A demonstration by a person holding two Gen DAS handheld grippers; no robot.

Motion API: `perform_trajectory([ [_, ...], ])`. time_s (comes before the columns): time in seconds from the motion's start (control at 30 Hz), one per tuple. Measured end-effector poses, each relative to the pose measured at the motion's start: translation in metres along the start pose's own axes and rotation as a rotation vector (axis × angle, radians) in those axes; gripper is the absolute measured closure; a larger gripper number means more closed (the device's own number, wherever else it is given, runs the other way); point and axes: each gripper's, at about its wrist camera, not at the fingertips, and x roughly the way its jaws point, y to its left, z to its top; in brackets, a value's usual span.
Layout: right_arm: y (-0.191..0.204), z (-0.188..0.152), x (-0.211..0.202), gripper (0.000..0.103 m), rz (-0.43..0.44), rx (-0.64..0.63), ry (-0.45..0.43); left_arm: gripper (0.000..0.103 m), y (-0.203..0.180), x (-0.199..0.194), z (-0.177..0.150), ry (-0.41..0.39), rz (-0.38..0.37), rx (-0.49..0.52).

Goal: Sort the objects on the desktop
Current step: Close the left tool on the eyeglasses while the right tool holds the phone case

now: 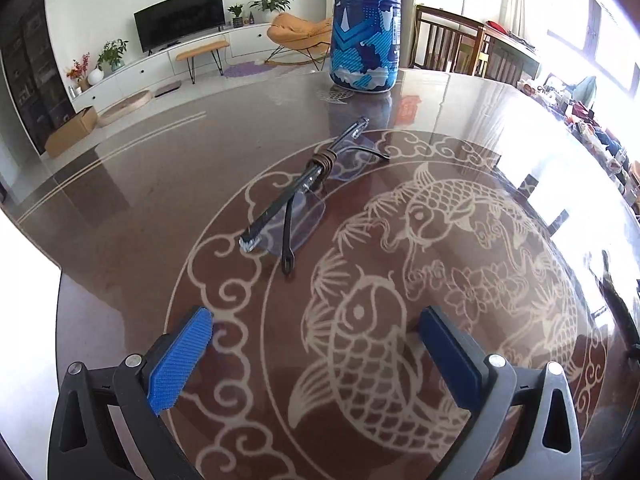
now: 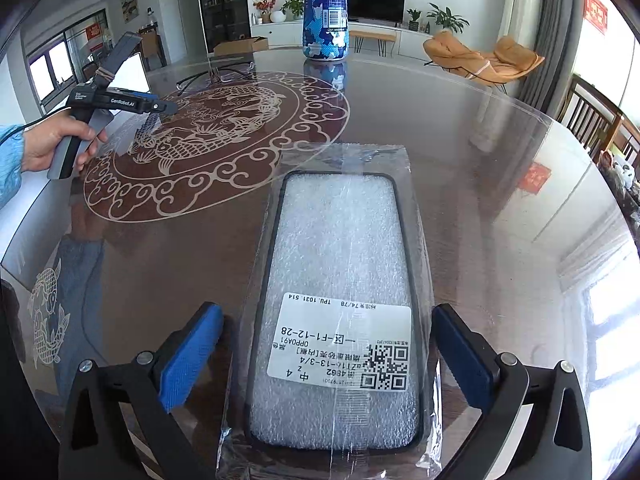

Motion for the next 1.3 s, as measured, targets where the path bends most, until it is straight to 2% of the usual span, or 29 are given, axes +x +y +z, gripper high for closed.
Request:
perform_trajectory([
  [0.27,0.0,0.0,0.0,0.0,0.0,0.001,0.0,0.0,-0.004,0.037,0.052,-0.001,0.019,-0.025],
  [0.4,0.0,0.0,0.0,0.0,0.0,0.001,0.0,0.0,-0.013,0.044,0.064,0.001,0.027,-0.036],
  [0.5,0.0,0.0,0.001,0.0,-0.001,0.002,0.0,0.0,-0.015,0.043,0.061,0.006,0.014,-0.014],
  [0.53,0.0,0.0,0.001,0.0,-0.001,0.002,0.0,0.017,-0.015,0.039,0.059,-0.013,0.02,-0.022],
  [0.57,0.0,0.0,0.001,0.0,-0.001,0.002,0.0,0.05,-0.014,0.033,0.057,-0.038,0.034,-0.037],
  [0.63,0.0,0.0,0.001,0.0,-0.001,0.002,0.0,0.088,-0.01,0.027,0.055,-0.048,0.071,-0.078],
  [0.77,0.0,0.0,0.001,0.0,-0.001,0.002,0.0,0.09,-0.012,0.015,0.035,-0.058,0.12,-0.118],
  [0.97,0.0,0.0,0.001,0.0,-0.001,0.003,0.0,0.091,-0.03,-0.026,-0.03,-0.082,0.14,-0.268],
  [1.17,0.0,0.0,0.001,0.0,-0.002,0.003,0.0,0.091,-0.073,-0.073,-0.1,-0.089,0.178,-0.358],
  [1.3,0.0,0.001,0.001,0.0,-0.002,0.004,0.001,0.091,-0.11,-0.094,-0.132,-0.079,0.213,-0.34],
])
